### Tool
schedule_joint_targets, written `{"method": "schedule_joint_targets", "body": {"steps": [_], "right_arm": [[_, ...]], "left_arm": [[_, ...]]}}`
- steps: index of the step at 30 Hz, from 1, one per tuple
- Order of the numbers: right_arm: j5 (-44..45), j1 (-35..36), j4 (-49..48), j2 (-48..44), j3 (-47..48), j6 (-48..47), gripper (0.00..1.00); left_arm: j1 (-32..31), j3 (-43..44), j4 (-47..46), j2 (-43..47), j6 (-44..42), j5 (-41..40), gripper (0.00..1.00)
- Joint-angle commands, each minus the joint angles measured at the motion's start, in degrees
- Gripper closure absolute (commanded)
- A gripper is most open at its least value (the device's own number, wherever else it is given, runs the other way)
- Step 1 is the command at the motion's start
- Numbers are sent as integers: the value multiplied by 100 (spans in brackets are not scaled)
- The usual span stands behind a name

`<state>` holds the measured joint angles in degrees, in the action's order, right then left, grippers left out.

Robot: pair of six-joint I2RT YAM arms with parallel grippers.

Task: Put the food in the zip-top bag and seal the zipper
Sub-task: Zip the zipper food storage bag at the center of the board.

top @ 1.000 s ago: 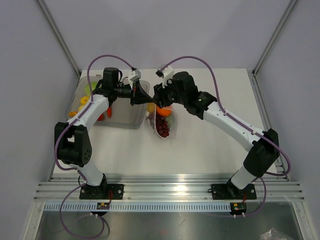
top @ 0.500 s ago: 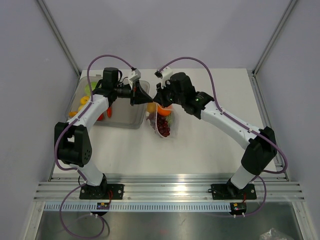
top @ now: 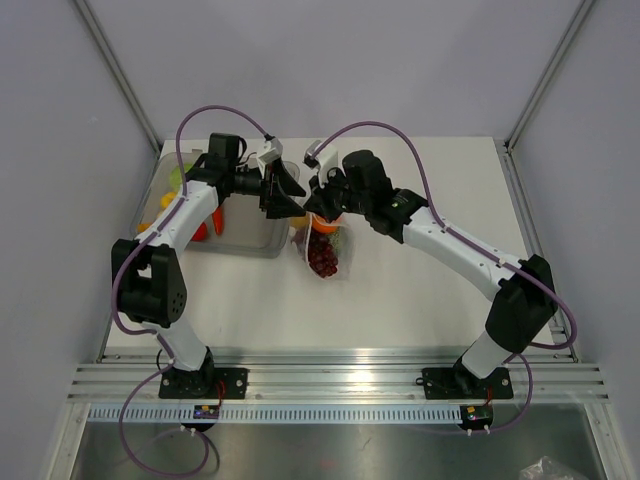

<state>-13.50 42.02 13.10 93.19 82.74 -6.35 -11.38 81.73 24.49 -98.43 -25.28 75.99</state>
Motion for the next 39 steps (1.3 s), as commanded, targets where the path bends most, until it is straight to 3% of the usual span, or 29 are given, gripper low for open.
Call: {"method": "schedule_joint_targets", "body": {"steps": [1, 6, 7, 9, 10, 12, 13, 14, 18, 24, 39], "right_arm": [[-346, 61, -230, -187, 251, -270, 100], [-469, 61, -194, -152, 357, -297, 100], [-478, 61, -159, -152, 392, -297, 100], [-496, 52, -168, -169, 392, -305, 100], [-513, 52, -159, -161, 409, -305, 100], [-522, 52, -159, -161, 418, -305, 100], [-540, 52, -142, -161, 445, -297, 100], [-557, 52, -124, -134, 462, -305, 100], [-575, 52, -36, -116, 489, -314, 100], [-313, 52, 69, -257, 226, -297, 100], [435, 52, 587, -565, -47, -305, 100]], "left_arm": [[4, 299, 695, 17, -758, 320, 29], [-5, 405, 812, -88, -838, 382, 43], [4, 413, 803, -97, -838, 399, 54], [-14, 440, 803, -106, -812, 408, 61], [-5, 431, 785, -97, -803, 400, 73], [-5, 422, 785, -97, -812, 382, 80], [-5, 414, 777, -88, -812, 373, 96], [-5, 396, 768, -80, -812, 356, 100], [-5, 291, 619, 78, -768, 294, 100], [83, -140, -637, 289, 180, 39, 100], [241, -395, -1517, 527, 954, -338, 100]]}}
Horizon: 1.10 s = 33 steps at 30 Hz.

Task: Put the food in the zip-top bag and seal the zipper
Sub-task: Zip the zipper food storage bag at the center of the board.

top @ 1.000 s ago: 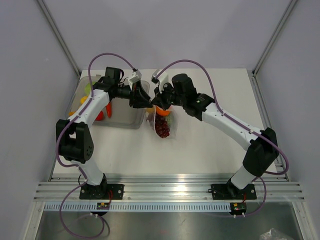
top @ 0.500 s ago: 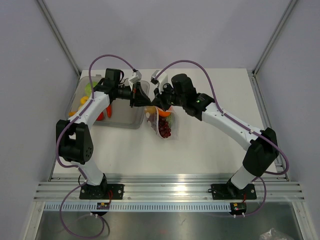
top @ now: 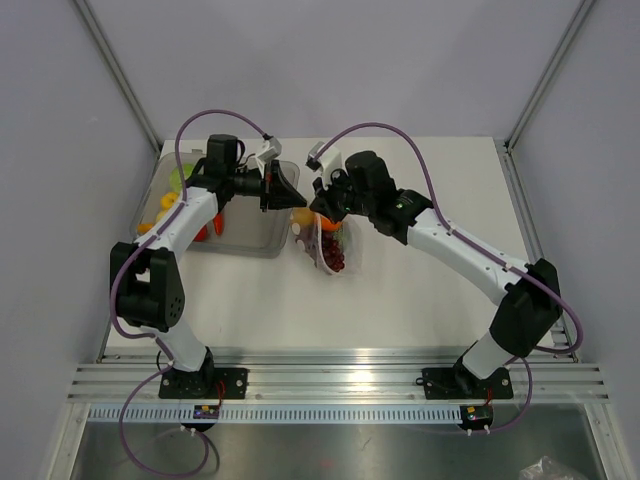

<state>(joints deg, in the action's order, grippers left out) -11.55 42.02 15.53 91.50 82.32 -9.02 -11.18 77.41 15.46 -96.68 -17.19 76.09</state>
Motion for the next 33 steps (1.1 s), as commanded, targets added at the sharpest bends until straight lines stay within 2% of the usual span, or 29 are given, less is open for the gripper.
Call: {"method": "schedule_joint_targets", "body": {"steps": [1, 16, 22, 23, 24, 25, 26, 27, 28, 33], "right_arm": [[285, 61, 389, -405, -15, -48, 100], [1259, 61, 1128, -1134, -533, -188, 100], [1182, 61, 1172, -1258, -709, -284, 100], [1007, 61, 1111, -1267, -709, -311, 100], [962, 61, 1075, -1284, -718, -337, 100], [910, 61, 1049, -1293, -726, -407, 100], [839, 61, 988, -1328, -727, -443, 100], [813, 61, 970, -1337, -727, -469, 100], [786, 52, 970, -1346, -709, -557, 100], [751, 61, 1048, -1302, -586, -663, 100]], "left_arm": [[230, 29, -623, 352, 163, -358, 100], [503, -6, -852, 431, 401, -464, 100], [441, 125, -923, 361, 559, -114, 100], [415, 221, -496, 317, 428, -17, 86], [319, 422, -170, 317, 201, 54, 45], [257, 520, 147, 326, -376, 28, 28], [117, 599, 663, 387, -634, -181, 15], [29, 600, 764, 422, -776, -287, 4], [-50, 591, 826, 466, -977, -375, 1], [-481, 749, 1301, 405, -1295, -736, 1]]}}
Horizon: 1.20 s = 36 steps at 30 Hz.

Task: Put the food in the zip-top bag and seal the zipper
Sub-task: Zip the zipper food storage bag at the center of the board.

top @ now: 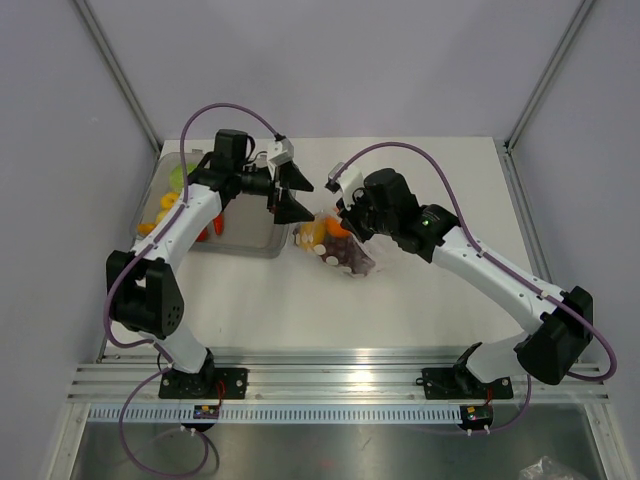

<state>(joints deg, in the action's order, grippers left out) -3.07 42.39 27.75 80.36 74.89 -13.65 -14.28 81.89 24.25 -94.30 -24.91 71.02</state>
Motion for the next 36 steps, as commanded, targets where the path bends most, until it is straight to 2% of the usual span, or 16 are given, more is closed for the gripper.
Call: {"method": "schedule_joint_targets", "body": {"steps": [1, 4, 10, 14, 17, 21, 22, 25, 32, 36], "right_arm": [[-115, 24, -147, -187, 175, -208, 100], [-150, 24, -129, -169, 245, -208, 100], [-211, 24, -164, -99, 306, -191, 100], [-247, 24, -182, -47, 342, -173, 100], [-255, 24, -191, -29, 359, -173, 100], [-255, 24, -226, -20, 351, -156, 100], [-255, 24, -235, -3, 351, -147, 100], [-255, 24, -235, 6, 342, -138, 100], [-229, 24, -261, -11, 342, -147, 100], [-220, 24, -296, 6, 324, -120, 100]], "left_arm": [[-206, 380, 466, 123, -507, -229, 1], [-355, 460, 511, 35, -393, -405, 1], [-610, 363, -7, -18, 178, -616, 1], [-646, 381, -113, -106, 416, -529, 1], [-655, 284, -482, -97, 837, -397, 9], [-672, 126, -965, -97, 1565, -475, 24], [-672, 47, -1166, -115, 1724, -502, 33], [-681, -14, -1238, -159, 1945, -493, 40], [-681, -261, -1493, -71, 2253, -467, 43], [-681, -287, -1748, -123, 2664, -388, 54]]}}
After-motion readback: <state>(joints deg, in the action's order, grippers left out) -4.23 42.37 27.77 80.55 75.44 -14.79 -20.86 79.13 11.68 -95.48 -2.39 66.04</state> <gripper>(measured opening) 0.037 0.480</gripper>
